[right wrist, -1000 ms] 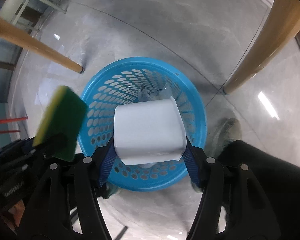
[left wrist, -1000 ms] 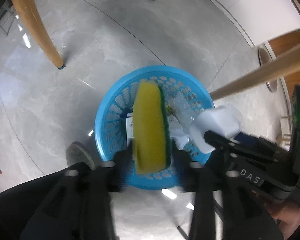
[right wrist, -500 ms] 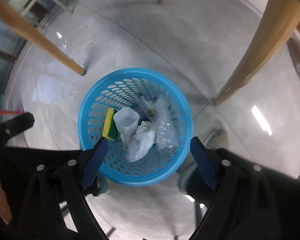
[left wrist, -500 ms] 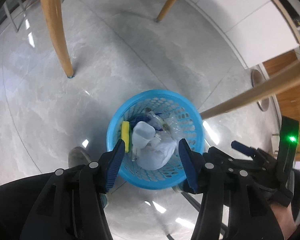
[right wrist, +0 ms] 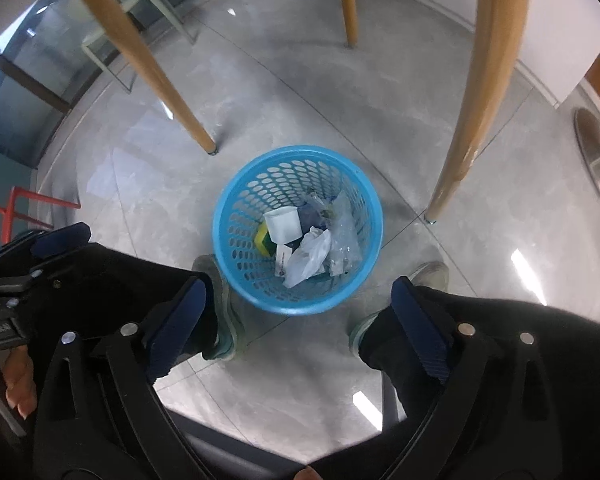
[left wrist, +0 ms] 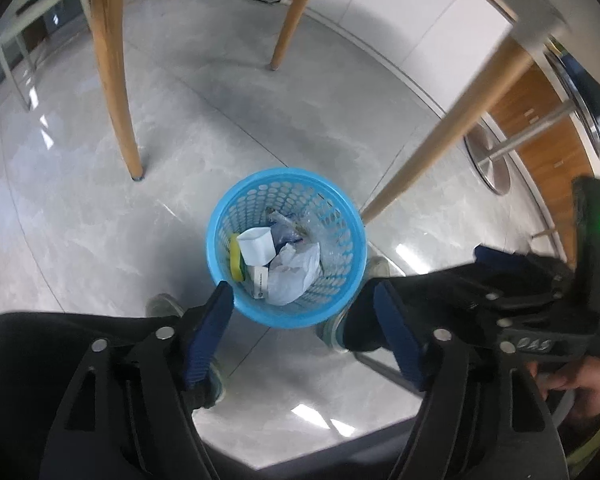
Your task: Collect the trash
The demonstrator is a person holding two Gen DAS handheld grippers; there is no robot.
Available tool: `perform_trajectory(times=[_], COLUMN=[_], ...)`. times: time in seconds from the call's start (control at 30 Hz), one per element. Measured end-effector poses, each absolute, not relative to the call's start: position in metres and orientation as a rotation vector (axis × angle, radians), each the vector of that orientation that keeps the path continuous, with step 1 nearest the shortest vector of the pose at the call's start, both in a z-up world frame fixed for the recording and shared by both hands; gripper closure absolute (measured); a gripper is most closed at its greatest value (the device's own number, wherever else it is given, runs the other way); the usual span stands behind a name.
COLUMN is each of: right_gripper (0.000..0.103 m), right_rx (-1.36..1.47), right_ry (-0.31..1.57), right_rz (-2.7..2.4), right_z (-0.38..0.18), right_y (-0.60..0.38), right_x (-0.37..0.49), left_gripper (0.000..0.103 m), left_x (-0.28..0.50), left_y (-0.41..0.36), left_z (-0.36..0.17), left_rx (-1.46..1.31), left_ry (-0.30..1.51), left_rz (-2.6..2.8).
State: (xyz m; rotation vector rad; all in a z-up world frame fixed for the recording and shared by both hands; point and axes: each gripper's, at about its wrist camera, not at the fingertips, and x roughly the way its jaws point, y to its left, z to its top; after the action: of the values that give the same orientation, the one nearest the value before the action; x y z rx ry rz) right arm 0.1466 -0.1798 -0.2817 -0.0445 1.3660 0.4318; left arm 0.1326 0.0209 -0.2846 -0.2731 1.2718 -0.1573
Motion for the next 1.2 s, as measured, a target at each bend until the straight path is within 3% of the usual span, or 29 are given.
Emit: perform_trajectory(times=[0.13, 0.2, 1.2], right_gripper=[0.009, 0.009, 0.008], right_rx=[-0.061, -0.07, -0.046], right_ry=[1.319, 1.298, 1.289], right_rz=[0.448, 0.451, 0.512], right_z=[-0.258, -0.248, -0.249], right_y=[-0.187, -0.192, -0.193], right_x=[0.122, 0.112, 0.106], left_gripper=[0.019, 0.006, 0.006], left_x=[0.107, 0.098, 0.08], left_y=[0.026, 0.03, 0.028], left_z=[-0.277, -0.267, -0.253], left_rx=[-0.283, -0.289, -0.222], left_ry=[1.265, 1.231, 1.162], left_rz=[-0.172, -0.181, -0.14])
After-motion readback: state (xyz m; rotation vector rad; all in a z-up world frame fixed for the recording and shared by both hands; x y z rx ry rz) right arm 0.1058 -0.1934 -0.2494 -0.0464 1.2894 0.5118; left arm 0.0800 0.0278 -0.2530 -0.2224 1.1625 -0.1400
